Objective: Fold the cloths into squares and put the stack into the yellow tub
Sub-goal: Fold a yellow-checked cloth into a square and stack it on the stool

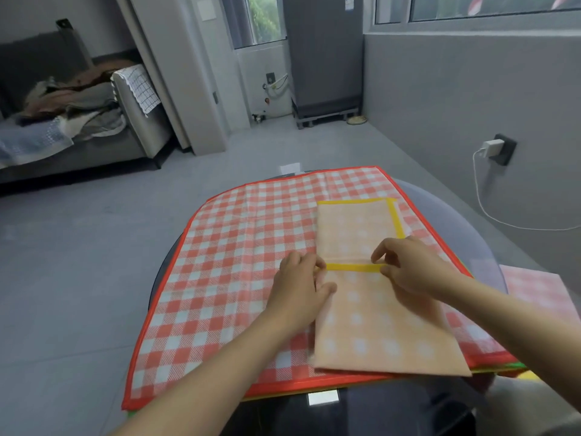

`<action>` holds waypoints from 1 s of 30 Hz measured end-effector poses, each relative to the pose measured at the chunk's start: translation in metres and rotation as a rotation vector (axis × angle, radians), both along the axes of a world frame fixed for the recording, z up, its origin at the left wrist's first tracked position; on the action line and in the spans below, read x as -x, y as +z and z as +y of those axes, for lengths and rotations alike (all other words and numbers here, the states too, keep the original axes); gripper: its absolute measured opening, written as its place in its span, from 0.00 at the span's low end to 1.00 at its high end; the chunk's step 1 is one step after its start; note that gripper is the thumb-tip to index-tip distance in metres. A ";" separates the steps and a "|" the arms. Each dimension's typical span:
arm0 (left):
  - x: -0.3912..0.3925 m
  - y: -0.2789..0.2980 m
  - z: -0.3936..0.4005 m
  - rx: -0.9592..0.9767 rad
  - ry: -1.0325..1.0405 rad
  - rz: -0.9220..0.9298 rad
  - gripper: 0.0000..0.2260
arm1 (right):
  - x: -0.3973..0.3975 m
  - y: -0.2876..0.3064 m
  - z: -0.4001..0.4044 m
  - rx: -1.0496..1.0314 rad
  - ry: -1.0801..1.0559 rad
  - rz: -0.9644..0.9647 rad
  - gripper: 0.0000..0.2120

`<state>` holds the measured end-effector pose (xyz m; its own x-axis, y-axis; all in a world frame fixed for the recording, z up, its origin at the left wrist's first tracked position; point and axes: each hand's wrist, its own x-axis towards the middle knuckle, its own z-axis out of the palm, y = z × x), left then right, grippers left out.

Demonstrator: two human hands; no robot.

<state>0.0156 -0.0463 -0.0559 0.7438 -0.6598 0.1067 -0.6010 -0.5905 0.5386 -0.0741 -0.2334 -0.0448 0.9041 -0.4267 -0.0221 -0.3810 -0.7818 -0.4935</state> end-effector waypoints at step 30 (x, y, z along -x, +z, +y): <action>-0.002 -0.015 -0.031 0.130 -0.046 -0.011 0.09 | 0.035 -0.017 0.010 -0.025 -0.051 -0.188 0.18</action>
